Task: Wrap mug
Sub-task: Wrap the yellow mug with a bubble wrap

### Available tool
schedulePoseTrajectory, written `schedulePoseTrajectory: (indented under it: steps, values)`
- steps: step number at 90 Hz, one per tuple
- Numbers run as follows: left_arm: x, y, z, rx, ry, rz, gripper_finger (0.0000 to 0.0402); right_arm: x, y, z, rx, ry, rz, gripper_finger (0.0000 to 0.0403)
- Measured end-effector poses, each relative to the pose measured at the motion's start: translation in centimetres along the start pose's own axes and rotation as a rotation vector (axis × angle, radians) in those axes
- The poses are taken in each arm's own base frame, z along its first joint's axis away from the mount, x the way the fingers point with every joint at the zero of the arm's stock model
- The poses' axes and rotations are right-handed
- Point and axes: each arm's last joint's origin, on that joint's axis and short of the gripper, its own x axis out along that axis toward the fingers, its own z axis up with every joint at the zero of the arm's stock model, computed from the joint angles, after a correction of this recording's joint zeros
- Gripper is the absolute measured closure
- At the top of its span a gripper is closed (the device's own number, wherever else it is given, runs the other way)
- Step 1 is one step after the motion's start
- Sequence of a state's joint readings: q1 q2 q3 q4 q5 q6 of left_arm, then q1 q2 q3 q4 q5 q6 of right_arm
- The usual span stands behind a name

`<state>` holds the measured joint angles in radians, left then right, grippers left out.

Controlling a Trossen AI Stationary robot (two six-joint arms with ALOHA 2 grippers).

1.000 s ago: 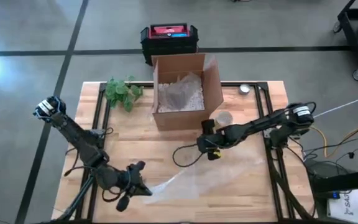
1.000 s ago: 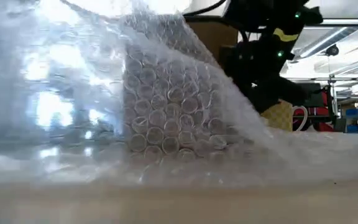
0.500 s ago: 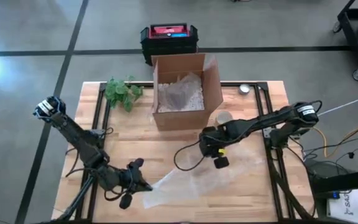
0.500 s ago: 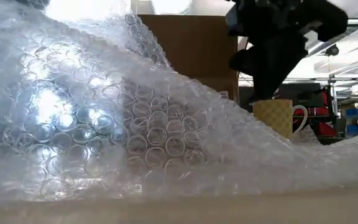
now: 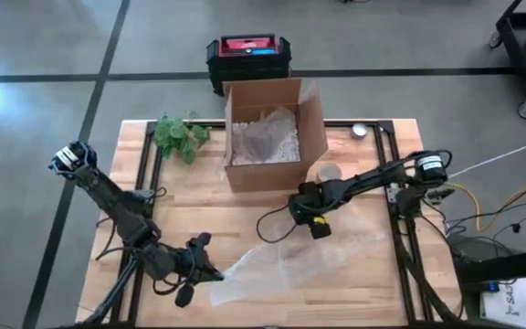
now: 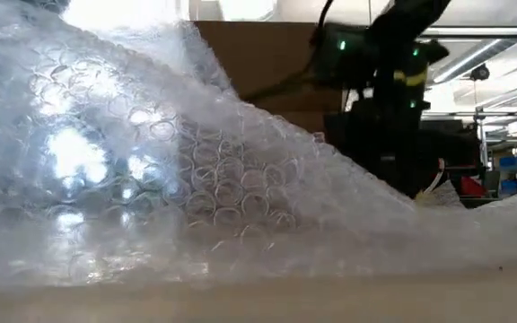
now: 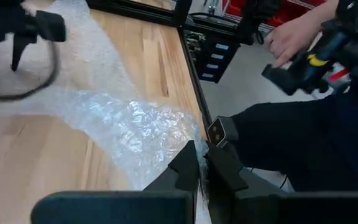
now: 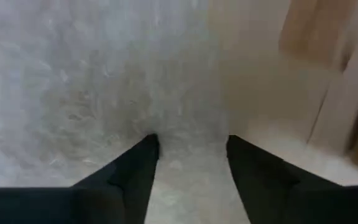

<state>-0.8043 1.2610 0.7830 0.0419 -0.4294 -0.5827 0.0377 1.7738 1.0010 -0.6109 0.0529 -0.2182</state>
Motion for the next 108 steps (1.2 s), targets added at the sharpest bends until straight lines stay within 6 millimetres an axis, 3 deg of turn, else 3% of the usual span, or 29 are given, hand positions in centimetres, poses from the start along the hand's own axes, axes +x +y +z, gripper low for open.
schedulePoseTrajectory:
  steps: [7,14,31,36,59,78,88,108]
  values:
    - [0.0,0.0,0.0,-0.004,-0.001,-0.001,0.0401,0.4,-0.2,0.0,-0.008,0.016,0.011,0.0196]
    - [0.0,0.0,0.0,-0.013,0.000,0.000,0.0401,0.4,-0.1,0.1,-0.014,0.016,0.018,0.0219]
    - [0.0,0.1,-0.1,-0.035,0.010,0.008,0.0401,-1.3,-0.2,0.3,-0.016,0.012,0.028,0.0368]
    - [0.0,0.1,-0.2,-0.044,0.021,0.016,0.0401,-2.4,-0.3,0.4,-0.004,0.012,0.021,0.0390]
    - [-0.7,1.3,-1.3,-0.097,0.139,0.139,0.0401,-9.5,0.7,0.3,0.043,-0.035,-0.167,0.0399]
    - [-3.5,3.2,-0.8,-0.001,0.158,0.369,0.0401,-14.5,2.6,-1.0,0.113,-0.104,-0.337,0.0402]
    - [-5.3,3.8,0.3,0.056,0.114,0.466,0.0402,-16.0,3.8,-1.6,0.128,-0.149,-0.458,0.0402]
    - [-7.3,4.2,2.3,0.229,0.001,0.571,0.0402,-16.7,4.5,-2.1,0.165,-0.184,-0.603,0.0403]
